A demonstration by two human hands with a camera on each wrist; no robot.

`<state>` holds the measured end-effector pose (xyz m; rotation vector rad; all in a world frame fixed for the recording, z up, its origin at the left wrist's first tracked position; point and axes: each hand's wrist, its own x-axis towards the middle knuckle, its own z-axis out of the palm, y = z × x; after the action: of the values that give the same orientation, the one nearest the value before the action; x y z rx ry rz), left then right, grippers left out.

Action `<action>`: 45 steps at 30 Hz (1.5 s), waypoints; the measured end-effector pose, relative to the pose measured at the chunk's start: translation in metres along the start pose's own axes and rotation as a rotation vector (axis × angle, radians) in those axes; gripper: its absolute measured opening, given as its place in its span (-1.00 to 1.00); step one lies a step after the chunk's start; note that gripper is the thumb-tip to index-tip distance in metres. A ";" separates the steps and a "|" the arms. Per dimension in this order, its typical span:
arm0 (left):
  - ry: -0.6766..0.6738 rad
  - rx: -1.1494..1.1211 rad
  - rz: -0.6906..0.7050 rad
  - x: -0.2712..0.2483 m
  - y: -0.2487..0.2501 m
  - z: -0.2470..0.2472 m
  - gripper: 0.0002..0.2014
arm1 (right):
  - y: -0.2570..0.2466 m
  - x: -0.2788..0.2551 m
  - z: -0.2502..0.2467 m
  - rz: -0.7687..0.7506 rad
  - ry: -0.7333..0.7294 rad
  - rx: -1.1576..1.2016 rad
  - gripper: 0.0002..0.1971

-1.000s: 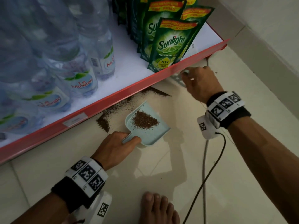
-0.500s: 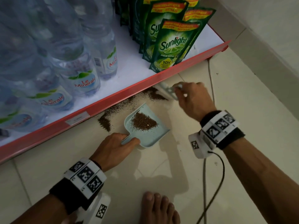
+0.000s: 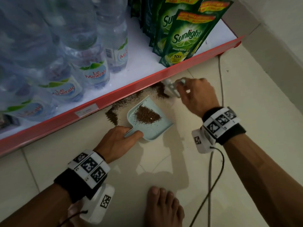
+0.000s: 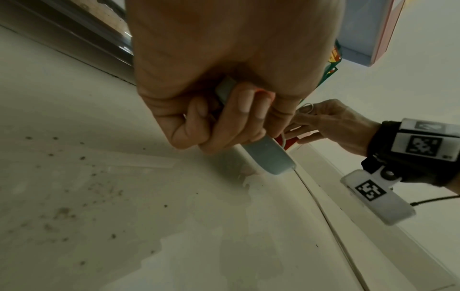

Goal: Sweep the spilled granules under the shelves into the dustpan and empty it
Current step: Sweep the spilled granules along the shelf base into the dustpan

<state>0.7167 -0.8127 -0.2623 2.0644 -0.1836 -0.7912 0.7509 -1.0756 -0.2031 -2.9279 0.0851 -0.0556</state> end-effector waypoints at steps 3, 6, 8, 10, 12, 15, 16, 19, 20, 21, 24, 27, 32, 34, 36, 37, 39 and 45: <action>0.010 -0.004 -0.028 -0.003 -0.005 -0.003 -0.61 | 0.026 0.023 -0.006 0.166 0.018 -0.223 -0.65; 0.030 -0.013 -0.042 -0.003 -0.008 -0.005 -0.60 | 0.033 0.046 0.003 0.306 -0.007 -0.232 -0.65; 0.032 -0.028 -0.050 -0.004 -0.008 -0.004 -0.61 | 0.030 0.055 0.014 0.358 -0.015 -0.145 -0.66; 0.021 -0.026 -0.058 -0.005 -0.006 -0.004 -0.61 | 0.023 0.053 0.025 0.335 -0.022 -0.069 -0.69; 0.015 -0.026 -0.062 -0.006 -0.004 -0.004 -0.61 | 0.010 0.042 0.033 0.178 -0.061 0.021 -0.69; 0.021 -0.027 -0.060 -0.007 -0.005 -0.006 -0.61 | -0.016 0.017 0.037 -0.133 -0.163 0.119 -0.69; 0.021 -0.024 -0.061 -0.008 -0.006 -0.007 -0.62 | -0.021 0.010 0.036 -0.219 -0.172 0.122 -0.69; 0.014 -0.037 -0.061 -0.014 -0.008 -0.006 -0.62 | -0.018 -0.003 0.029 -0.317 -0.105 0.086 -0.71; 0.011 -0.042 -0.059 -0.016 -0.008 -0.005 -0.62 | -0.013 -0.003 0.025 -0.301 -0.067 0.087 -0.72; 0.009 -0.041 -0.055 -0.017 -0.008 -0.004 -0.62 | -0.008 -0.003 0.020 -0.274 -0.029 0.086 -0.71; 0.012 -0.035 -0.033 -0.019 -0.009 -0.002 -0.62 | 0.012 0.003 0.007 -0.156 0.094 0.025 -0.72; 0.012 -0.031 -0.025 -0.018 -0.007 -0.001 -0.62 | 0.026 0.015 0.006 0.068 0.067 -0.096 -0.72; 0.004 -0.002 -0.042 -0.016 -0.002 0.003 -0.61 | -0.006 0.008 0.023 0.038 -0.133 0.001 -0.70; -0.002 -0.015 -0.054 -0.016 -0.003 0.003 -0.61 | -0.025 -0.006 0.027 -0.070 -0.164 0.062 -0.72; 0.002 -0.018 -0.061 -0.017 -0.004 0.001 -0.61 | -0.034 -0.014 0.023 -0.133 -0.115 0.094 -0.73; 0.006 -0.017 -0.061 -0.017 -0.005 0.001 -0.61 | -0.033 -0.013 0.019 -0.135 -0.080 0.119 -0.73; 0.006 -0.023 -0.066 -0.018 -0.007 0.000 -0.61 | -0.022 -0.007 0.009 -0.098 -0.006 0.119 -0.72; -0.004 -0.046 -0.076 -0.020 -0.008 -0.002 -0.61 | 0.019 0.015 0.000 0.296 -0.041 -0.189 -0.70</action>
<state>0.7006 -0.7987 -0.2588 2.0363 -0.0892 -0.8386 0.7644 -1.0951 -0.2067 -3.0654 0.5431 0.0628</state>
